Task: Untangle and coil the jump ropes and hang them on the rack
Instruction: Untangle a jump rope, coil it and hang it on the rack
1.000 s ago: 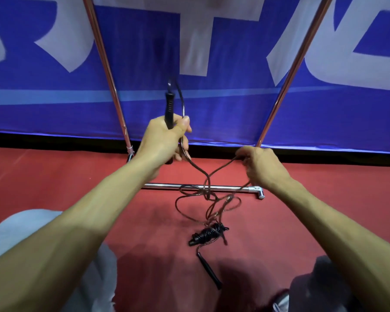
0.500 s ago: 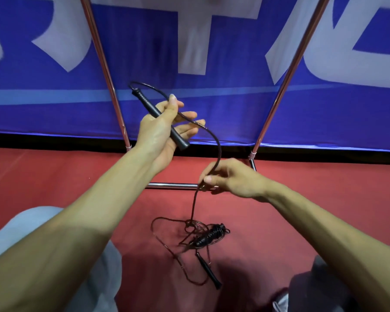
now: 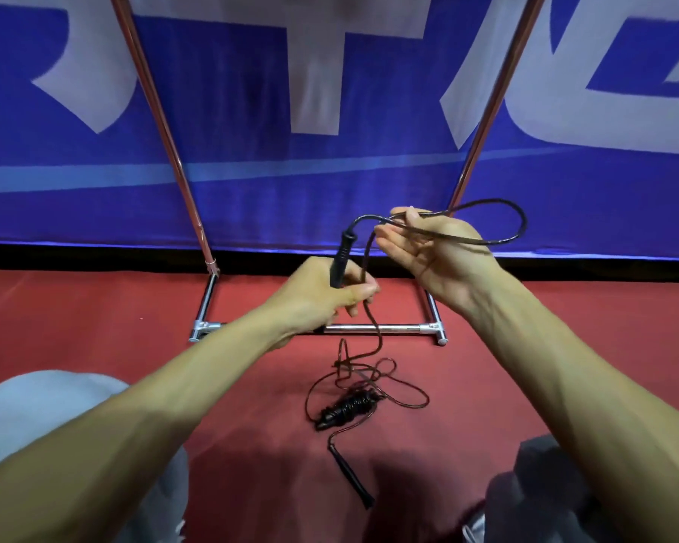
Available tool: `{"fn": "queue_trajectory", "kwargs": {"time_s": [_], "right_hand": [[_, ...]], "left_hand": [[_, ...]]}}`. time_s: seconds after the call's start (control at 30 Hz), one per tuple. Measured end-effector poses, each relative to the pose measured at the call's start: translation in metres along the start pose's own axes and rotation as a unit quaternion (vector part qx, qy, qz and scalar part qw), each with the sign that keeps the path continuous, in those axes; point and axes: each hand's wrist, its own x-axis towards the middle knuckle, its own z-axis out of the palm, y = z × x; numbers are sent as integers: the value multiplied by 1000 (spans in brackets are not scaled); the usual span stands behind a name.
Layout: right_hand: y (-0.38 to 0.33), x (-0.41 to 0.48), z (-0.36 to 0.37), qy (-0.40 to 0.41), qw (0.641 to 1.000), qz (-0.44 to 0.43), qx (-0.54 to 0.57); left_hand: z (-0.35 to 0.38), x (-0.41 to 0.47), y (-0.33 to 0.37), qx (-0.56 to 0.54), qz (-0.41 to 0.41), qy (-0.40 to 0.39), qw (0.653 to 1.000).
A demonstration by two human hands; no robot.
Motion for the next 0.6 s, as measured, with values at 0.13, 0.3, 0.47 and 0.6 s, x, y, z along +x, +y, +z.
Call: {"fn": "queue_trajectory", "kwargs": {"time_s": [0.13, 0.3, 0.47, 0.6], "right_hand": [[8, 5, -13, 39, 988, 24, -150], [39, 3, -20, -64, 862, 53, -499], [62, -8, -21, -221, 785, 159, -556], [69, -11, -14, -243, 821, 168, -489]], "left_hand": [[3, 7, -1, -42, -16, 91, 995], [-6, 15, 10, -237, -3, 144, 961], [-28, 13, 24, -362, 17, 175, 915], [-41, 10, 18, -365, 15, 209, 907]]}}
